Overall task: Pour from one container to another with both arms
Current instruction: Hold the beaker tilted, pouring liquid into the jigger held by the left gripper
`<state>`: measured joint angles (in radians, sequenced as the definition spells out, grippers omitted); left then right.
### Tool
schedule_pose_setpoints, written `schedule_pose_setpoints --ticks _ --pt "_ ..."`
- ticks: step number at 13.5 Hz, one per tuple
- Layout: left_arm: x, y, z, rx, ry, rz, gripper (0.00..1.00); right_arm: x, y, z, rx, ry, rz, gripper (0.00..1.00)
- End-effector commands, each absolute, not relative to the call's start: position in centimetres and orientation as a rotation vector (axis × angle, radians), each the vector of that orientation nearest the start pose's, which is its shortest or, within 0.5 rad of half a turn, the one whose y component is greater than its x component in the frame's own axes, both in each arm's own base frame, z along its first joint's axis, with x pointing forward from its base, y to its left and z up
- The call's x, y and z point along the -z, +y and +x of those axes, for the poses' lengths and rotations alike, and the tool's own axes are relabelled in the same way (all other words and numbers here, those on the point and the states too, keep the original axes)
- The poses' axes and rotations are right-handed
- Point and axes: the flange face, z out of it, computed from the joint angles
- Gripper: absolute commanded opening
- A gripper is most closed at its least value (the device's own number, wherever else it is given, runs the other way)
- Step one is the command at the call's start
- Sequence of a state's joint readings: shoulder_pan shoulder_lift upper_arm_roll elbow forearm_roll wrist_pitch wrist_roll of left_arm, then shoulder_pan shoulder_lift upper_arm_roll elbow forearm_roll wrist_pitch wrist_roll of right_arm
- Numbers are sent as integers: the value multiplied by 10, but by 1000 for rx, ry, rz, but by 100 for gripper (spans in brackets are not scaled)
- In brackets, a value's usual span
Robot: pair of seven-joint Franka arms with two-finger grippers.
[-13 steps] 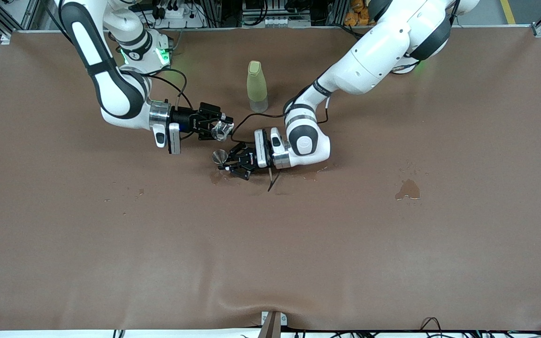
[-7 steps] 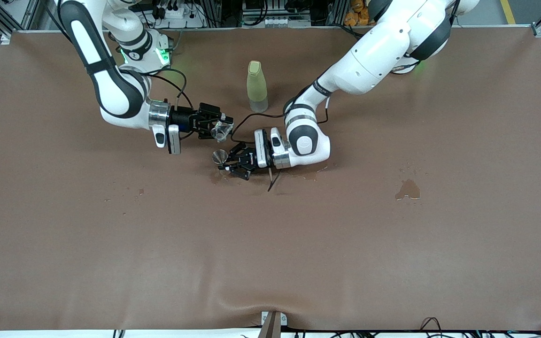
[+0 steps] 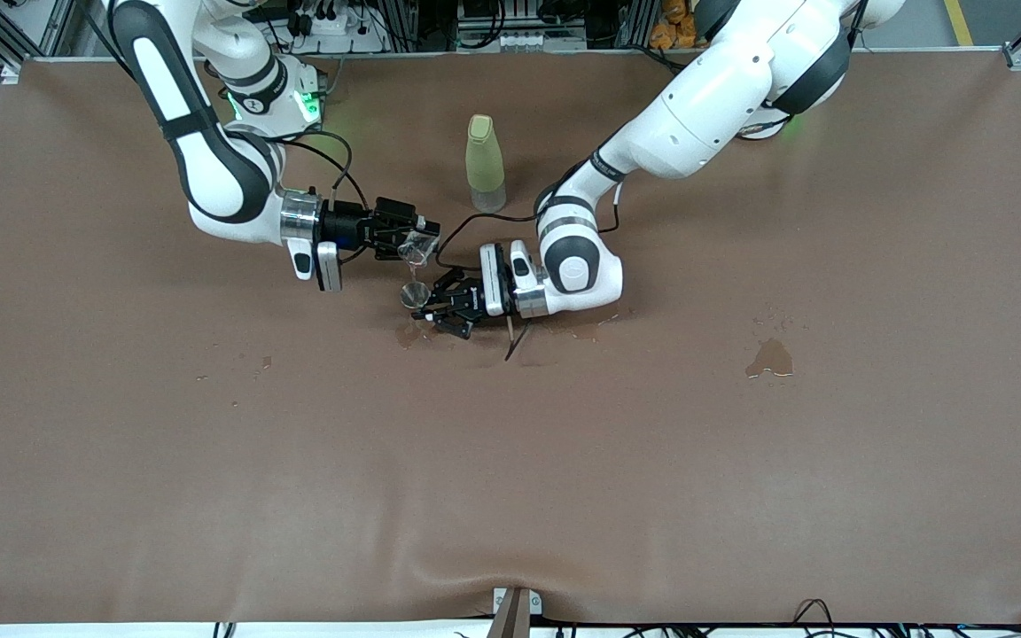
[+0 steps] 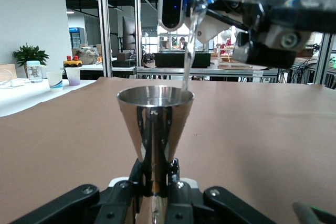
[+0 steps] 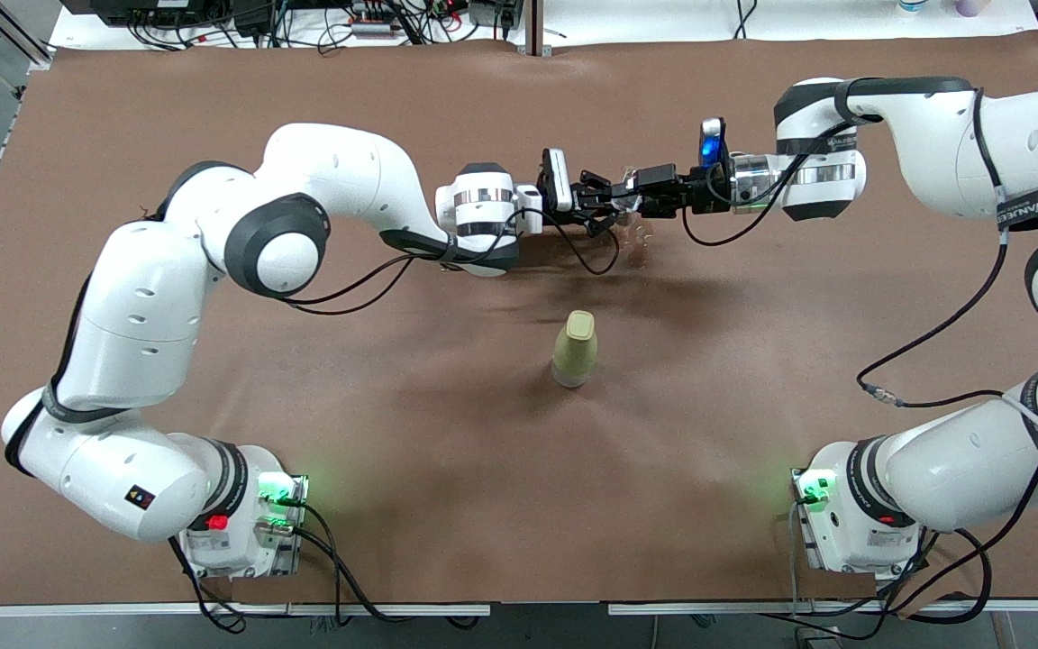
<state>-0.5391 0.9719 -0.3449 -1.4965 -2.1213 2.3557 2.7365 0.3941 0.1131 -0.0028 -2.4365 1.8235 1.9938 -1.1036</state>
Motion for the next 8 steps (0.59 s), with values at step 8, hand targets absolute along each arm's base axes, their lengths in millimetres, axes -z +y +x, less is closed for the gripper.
schedule_pose_setpoints --ticks 8 --pt "-116 -534 466 -1278 -1271 1352 0 -285 238 428 95 7 -1776 0"
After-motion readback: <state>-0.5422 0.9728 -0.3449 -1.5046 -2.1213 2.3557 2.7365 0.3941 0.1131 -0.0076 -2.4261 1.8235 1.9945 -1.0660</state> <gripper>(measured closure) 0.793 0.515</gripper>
